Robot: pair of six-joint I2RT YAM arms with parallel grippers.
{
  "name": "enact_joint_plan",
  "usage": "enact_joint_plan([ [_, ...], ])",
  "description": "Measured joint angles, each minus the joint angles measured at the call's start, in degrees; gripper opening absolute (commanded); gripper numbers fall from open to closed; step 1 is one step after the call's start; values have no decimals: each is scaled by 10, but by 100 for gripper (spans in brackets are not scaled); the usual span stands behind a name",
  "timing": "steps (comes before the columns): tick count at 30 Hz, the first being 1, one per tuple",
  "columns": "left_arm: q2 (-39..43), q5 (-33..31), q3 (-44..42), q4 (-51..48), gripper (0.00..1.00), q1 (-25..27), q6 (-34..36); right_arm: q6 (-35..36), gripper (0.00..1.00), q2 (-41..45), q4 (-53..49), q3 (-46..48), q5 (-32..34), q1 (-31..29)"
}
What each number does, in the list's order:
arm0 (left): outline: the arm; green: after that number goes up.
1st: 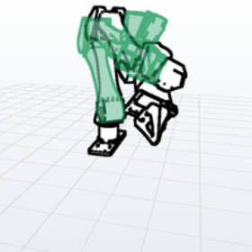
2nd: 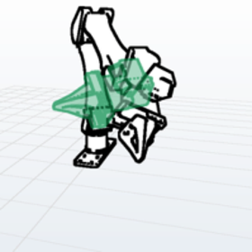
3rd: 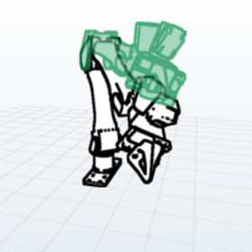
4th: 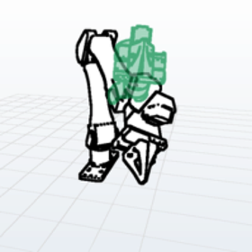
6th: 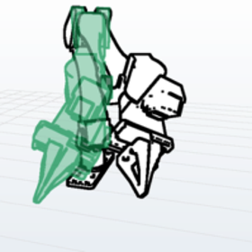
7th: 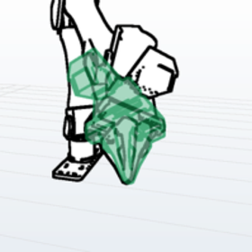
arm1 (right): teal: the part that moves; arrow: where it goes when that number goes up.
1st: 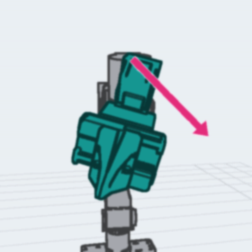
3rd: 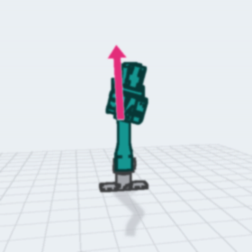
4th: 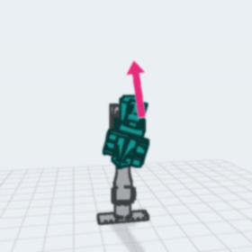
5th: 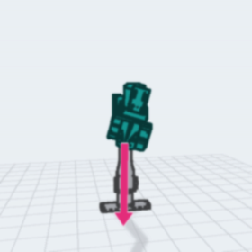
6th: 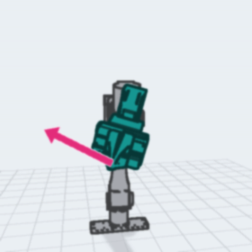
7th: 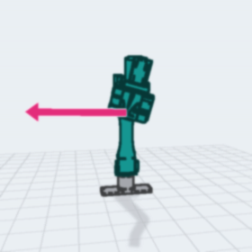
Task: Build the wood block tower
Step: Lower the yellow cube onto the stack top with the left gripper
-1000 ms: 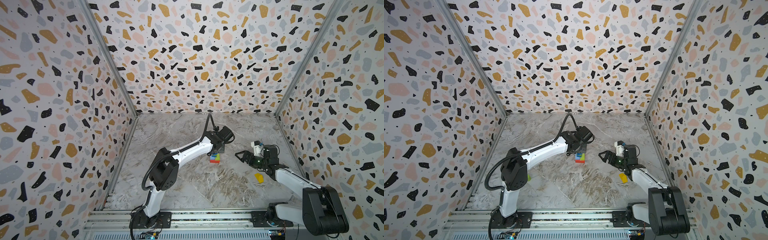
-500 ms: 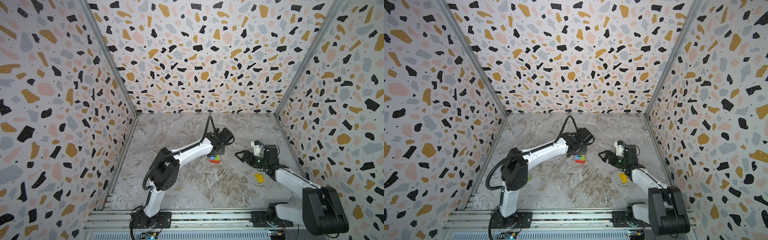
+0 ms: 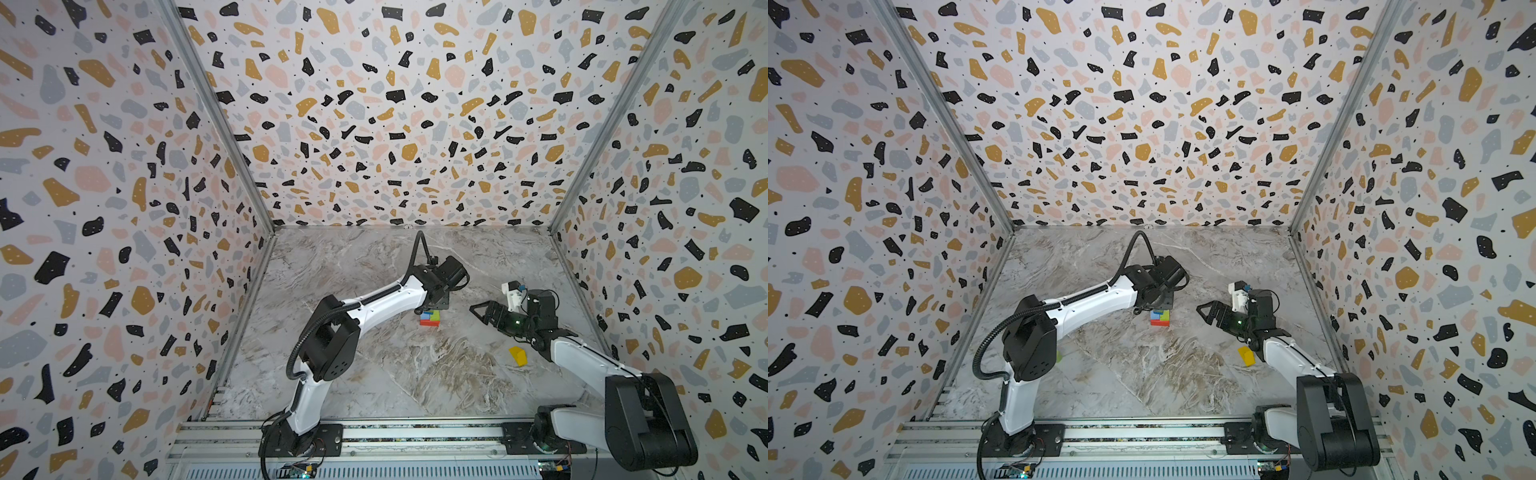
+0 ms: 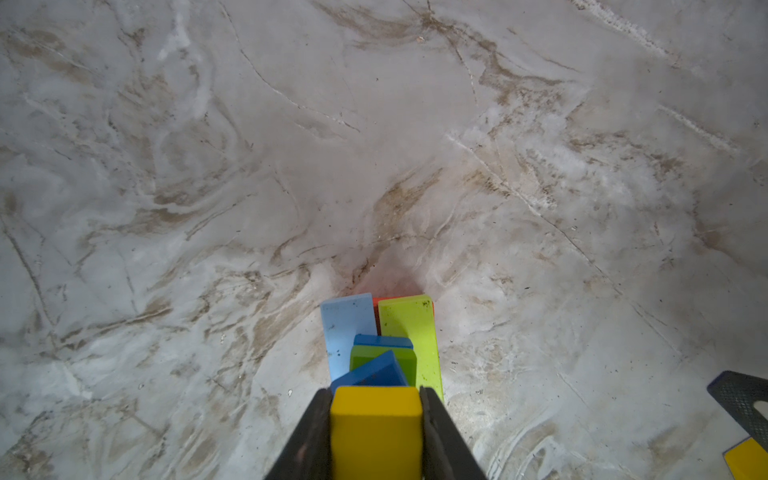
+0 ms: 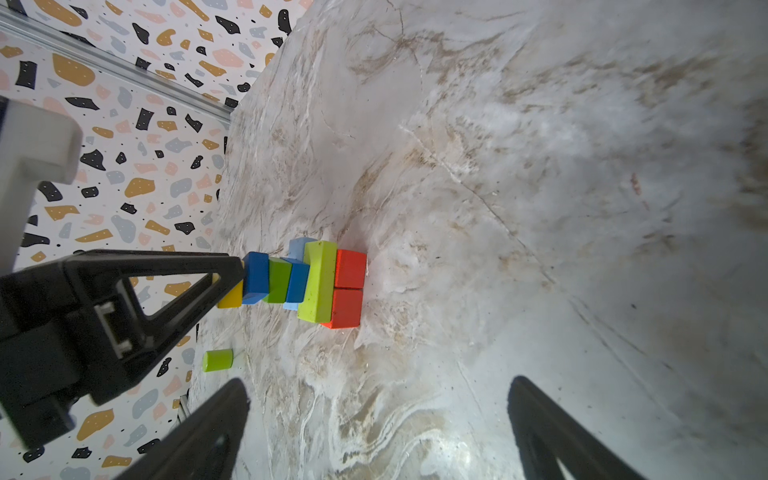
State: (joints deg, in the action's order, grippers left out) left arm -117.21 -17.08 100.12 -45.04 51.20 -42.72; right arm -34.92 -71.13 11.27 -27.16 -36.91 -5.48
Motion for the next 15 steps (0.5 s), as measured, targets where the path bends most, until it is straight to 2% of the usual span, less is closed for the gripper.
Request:
enact_joint_plan([
  [15, -3, -2, 8, -7, 54, 0, 0, 0, 99, 3, 8, 5, -8, 0],
])
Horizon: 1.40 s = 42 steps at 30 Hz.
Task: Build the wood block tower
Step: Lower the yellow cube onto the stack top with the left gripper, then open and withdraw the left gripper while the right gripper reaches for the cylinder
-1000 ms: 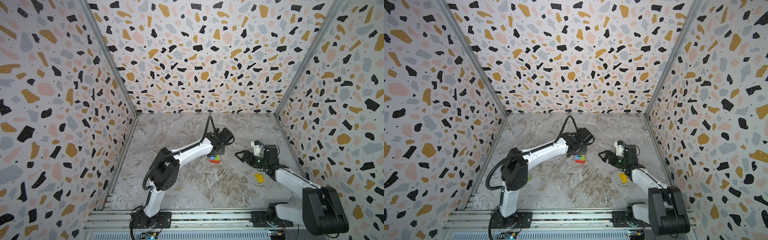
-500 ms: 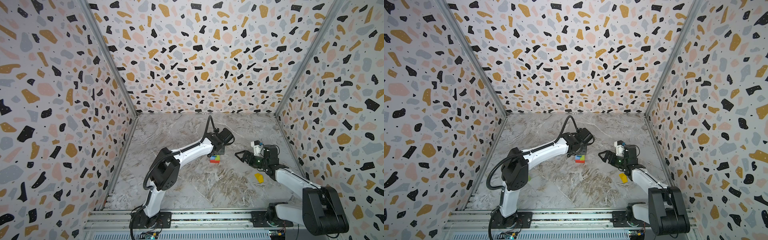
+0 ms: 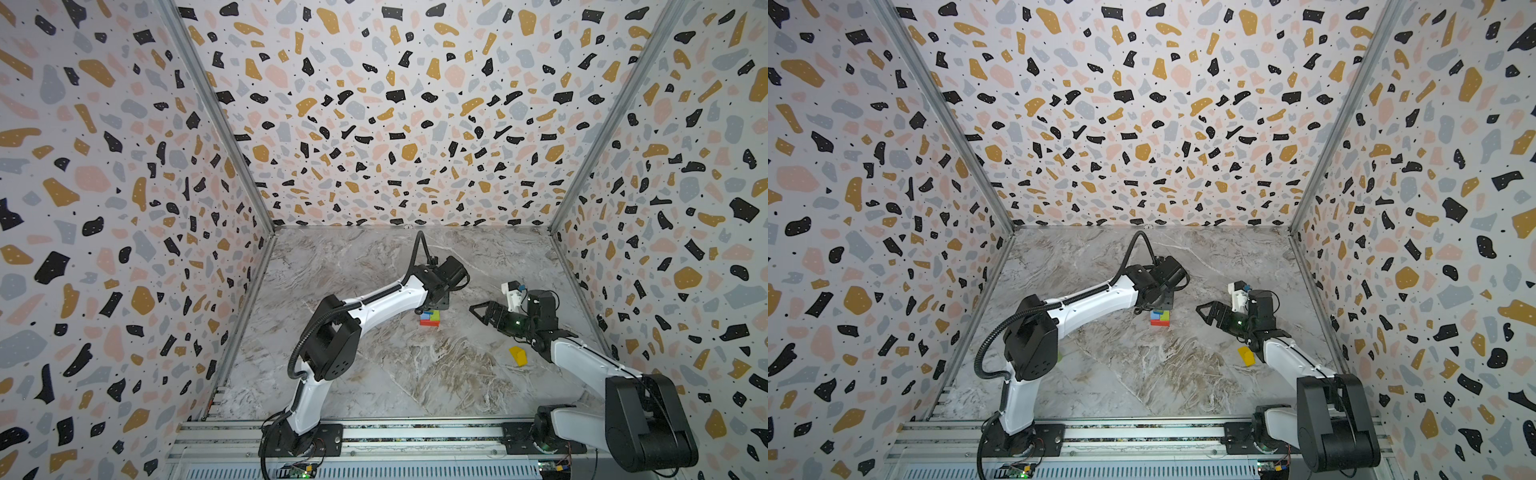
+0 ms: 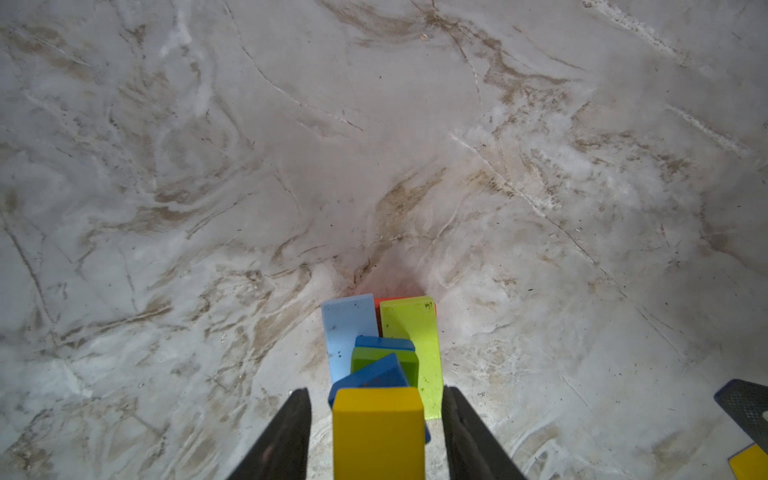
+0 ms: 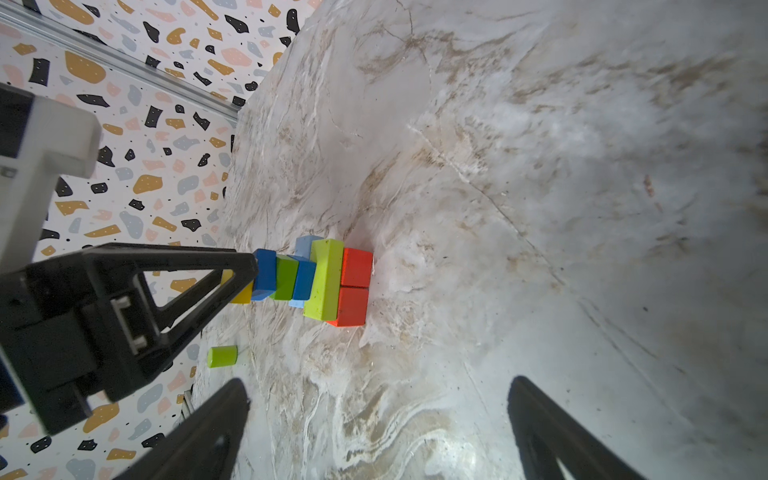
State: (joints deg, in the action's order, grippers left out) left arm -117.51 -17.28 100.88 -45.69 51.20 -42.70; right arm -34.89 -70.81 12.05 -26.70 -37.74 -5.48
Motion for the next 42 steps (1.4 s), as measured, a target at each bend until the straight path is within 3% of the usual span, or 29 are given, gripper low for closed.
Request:
enact_joint_plan([
  [6, 0, -8, 15, -11, 64, 0, 0, 4, 99, 9, -1, 0, 3, 0],
  [11, 14, -27, 20, -16, 84, 0, 6, 18, 100, 34, -7, 0, 18, 0],
  [14, 47, -48, 13, -17, 96, 0, 14, 27, 94, 34, -18, 0, 24, 0],
  [21, 195, -90, -83, -3, 100, -16, 31, 40, 83, 33, -49, -10, 25, 0],
  [24, 254, -83, -157, 19, 100, -55, 40, 48, 77, 34, -76, -29, 27, 0],
  [30, 353, -53, -283, 45, 100, -172, 68, 69, 77, 72, -134, -79, 49, -16],
  [35, 443, -20, -353, 70, 100, -252, 97, 80, 76, 91, -183, -143, 103, -89],
  [42, 526, 10, -434, 112, 100, -352, 130, 83, 75, 32, -226, -254, 181, -219],
])
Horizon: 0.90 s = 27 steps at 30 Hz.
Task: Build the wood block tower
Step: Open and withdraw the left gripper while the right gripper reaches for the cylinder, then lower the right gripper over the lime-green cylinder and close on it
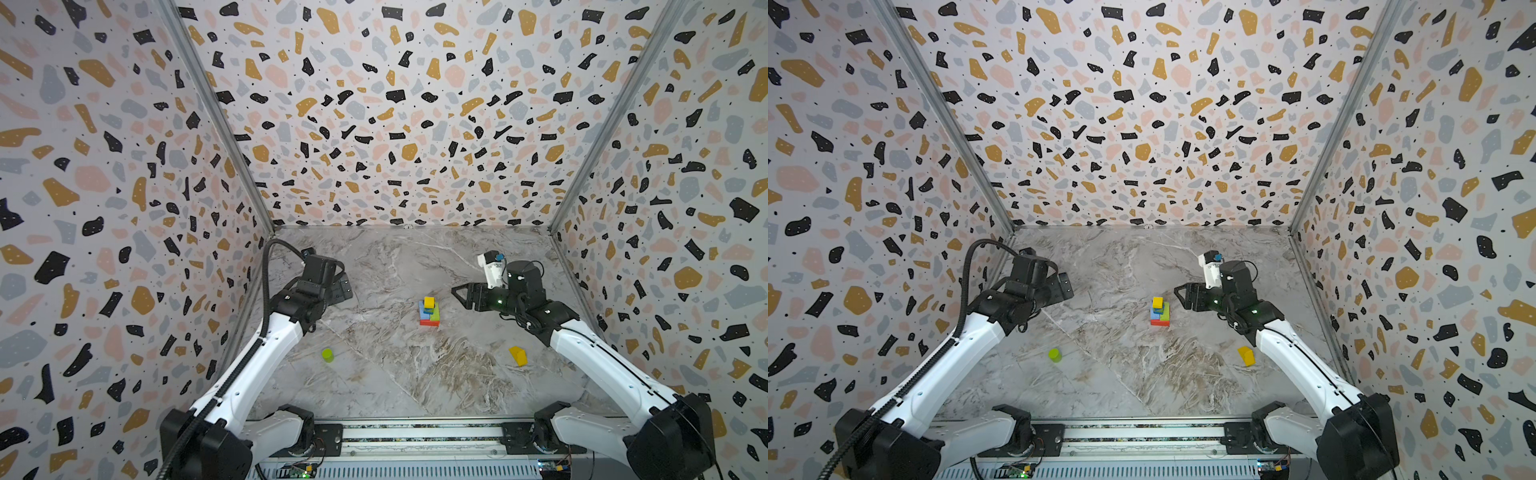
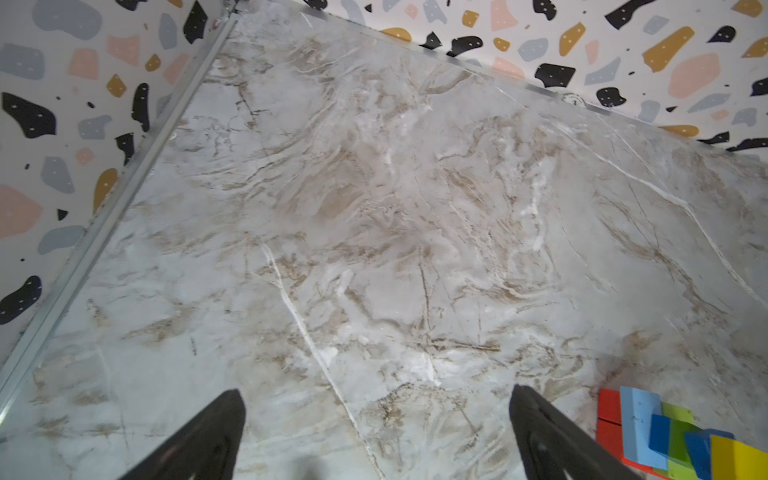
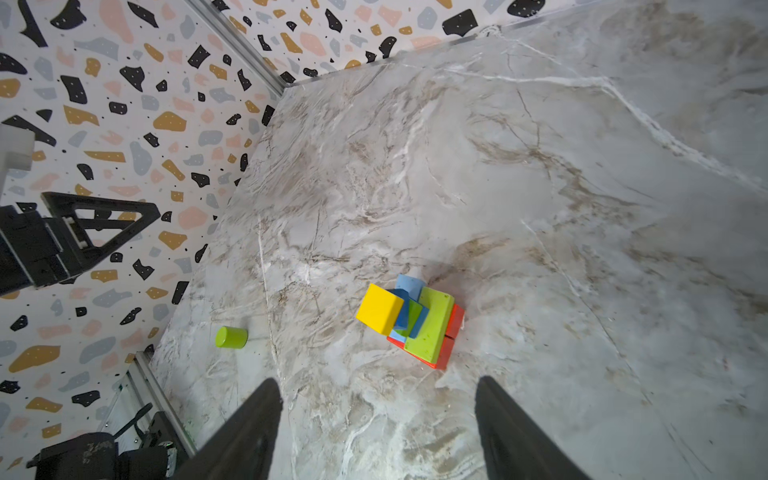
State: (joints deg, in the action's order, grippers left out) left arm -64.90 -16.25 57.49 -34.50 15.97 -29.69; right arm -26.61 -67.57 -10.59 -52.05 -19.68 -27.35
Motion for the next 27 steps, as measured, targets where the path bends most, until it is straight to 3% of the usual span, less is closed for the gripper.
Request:
enact_joint_plan([
  [9, 108, 18, -99, 47, 100, -80, -1, 2, 74, -169, -33, -140, 73, -156],
  [19, 185, 26, -190, 93, 100, -179, -32, 3, 70, -332, -26, -241, 96, -267],
  [27, 192, 39, -193, 123, 100, -190, -42, -6, 73, -433, 3, -293, 92, -323],
])
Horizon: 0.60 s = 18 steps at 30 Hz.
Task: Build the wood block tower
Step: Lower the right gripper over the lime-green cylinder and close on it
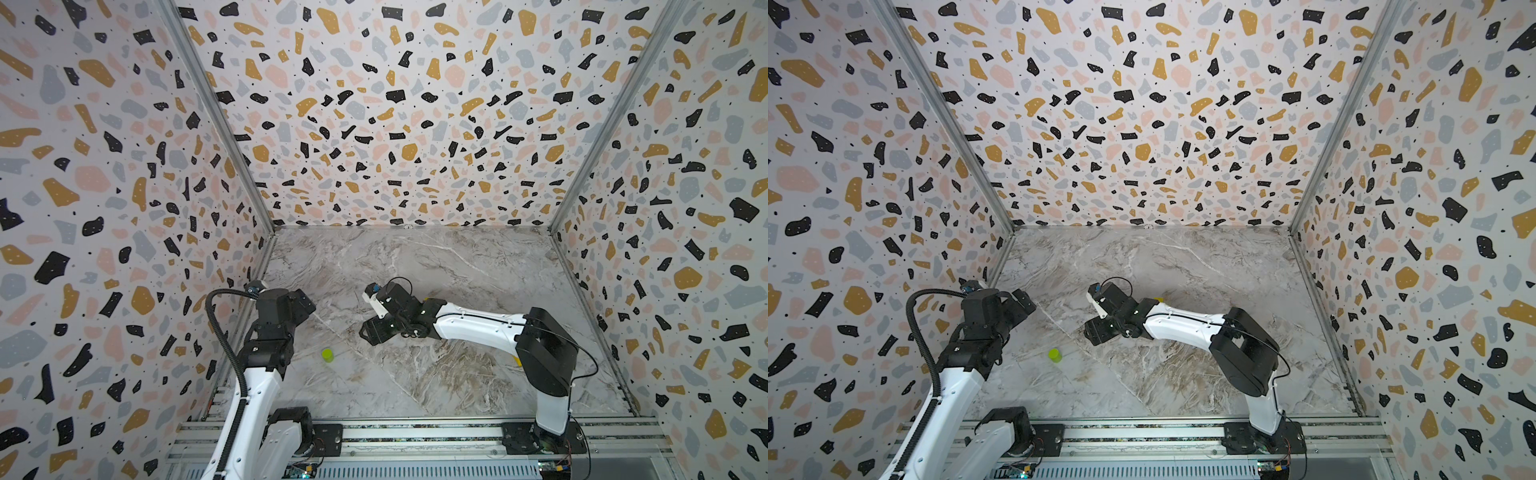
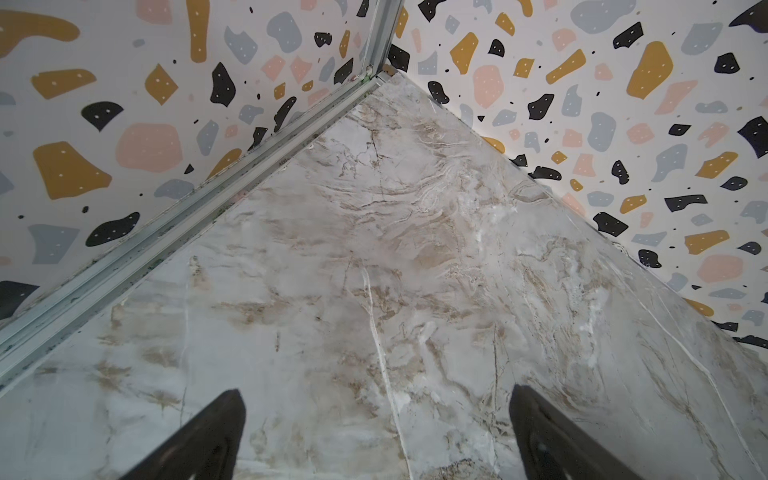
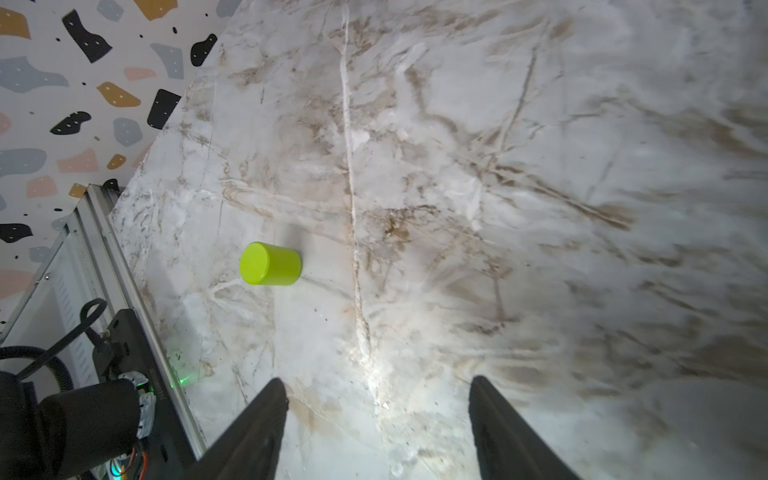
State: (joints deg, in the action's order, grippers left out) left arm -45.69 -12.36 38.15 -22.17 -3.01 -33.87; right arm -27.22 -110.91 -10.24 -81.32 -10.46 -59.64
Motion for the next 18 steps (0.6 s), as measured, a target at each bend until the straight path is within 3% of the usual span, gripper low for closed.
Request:
enact_joint_plan([
  [18, 44, 2, -14, 12, 100, -3, -6, -4, 78, -158, 50, -130, -5, -69],
])
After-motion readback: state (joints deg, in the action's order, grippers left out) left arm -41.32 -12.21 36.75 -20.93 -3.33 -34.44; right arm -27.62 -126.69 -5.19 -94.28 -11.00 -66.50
